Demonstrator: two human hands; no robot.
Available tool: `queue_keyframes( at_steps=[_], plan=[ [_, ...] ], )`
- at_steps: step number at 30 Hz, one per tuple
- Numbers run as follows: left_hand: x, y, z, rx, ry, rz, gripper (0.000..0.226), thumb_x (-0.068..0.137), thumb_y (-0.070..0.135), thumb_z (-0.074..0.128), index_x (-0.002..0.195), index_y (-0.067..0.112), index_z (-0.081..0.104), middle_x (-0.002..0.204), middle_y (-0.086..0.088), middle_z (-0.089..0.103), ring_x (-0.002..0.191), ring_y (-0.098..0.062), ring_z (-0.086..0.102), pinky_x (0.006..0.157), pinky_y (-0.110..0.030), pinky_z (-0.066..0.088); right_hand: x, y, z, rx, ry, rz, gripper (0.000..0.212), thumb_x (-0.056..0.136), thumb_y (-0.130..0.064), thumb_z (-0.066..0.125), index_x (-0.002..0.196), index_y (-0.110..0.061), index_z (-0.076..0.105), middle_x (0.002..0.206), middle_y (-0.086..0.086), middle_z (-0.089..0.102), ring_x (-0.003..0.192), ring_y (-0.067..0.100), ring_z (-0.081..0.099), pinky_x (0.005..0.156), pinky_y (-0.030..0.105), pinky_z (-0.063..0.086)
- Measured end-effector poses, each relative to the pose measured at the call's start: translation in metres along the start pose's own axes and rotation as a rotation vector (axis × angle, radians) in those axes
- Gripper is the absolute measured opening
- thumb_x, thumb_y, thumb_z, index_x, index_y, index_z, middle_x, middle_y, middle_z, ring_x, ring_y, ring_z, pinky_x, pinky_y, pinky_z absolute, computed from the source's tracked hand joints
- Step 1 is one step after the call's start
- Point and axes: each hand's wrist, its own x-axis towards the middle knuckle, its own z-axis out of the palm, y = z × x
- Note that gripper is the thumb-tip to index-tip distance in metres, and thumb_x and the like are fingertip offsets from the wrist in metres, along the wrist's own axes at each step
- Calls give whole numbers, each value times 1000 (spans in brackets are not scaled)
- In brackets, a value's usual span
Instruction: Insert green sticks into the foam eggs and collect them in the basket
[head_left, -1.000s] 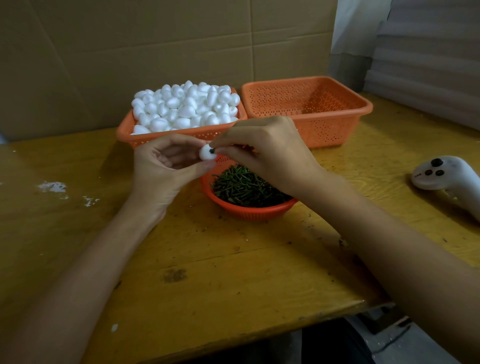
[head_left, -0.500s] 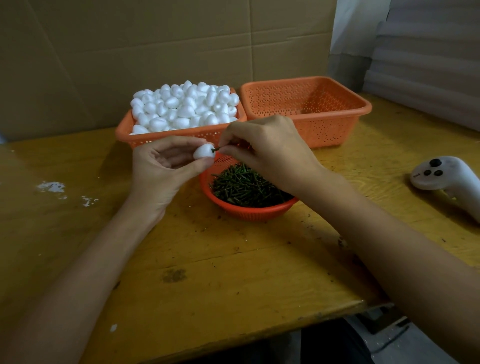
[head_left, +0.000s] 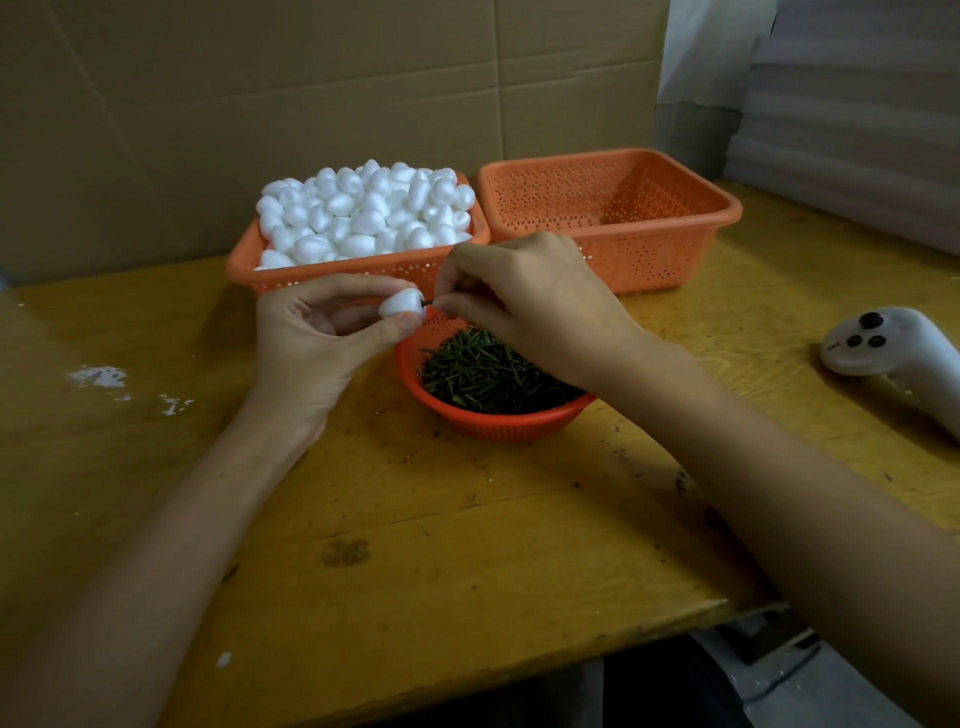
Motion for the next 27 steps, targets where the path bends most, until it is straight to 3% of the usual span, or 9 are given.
queue_keyframes(
  at_steps=[9, 18, 22, 27],
  plan=[
    [-1, -2, 0, -51, 1, -27, 30, 74, 14, 94, 101, 15, 82, 108, -13, 80, 103, -36, 77, 94, -43, 63, 1, 1, 2, 11, -30, 18, 16, 102, -29, 63, 104, -15, 71, 83, -3, 73, 77, 18, 68, 74, 43, 50],
    [-1, 2, 3, -50, -9, -16, 33, 73, 13, 93, 103, 17, 79, 105, -3, 82, 103, -22, 78, 89, -29, 61, 1, 4, 7, 24, -30, 45, 13, 99, -31, 67, 101, -19, 72, 85, -7, 74, 81, 17, 69, 74, 40, 51],
    [-1, 5, 4, -66, -18, -14, 43, 73, 12, 93, 111, 14, 74, 107, -7, 81, 105, -27, 78, 90, -33, 63, 0, 3, 10, 57, -40, 61, 9, 93, -26, 74, 96, -18, 72, 90, -7, 75, 86, 16, 70, 75, 40, 52],
    [-2, 3, 6, -53, -10, 19, 32, 74, 9, 92, 101, 14, 75, 104, -4, 81, 103, -26, 78, 91, -35, 62, 0, 3, 12, 109, -101, 101, 10, 92, -27, 76, 94, -18, 73, 91, -9, 76, 89, 10, 69, 81, 39, 52]
  ],
)
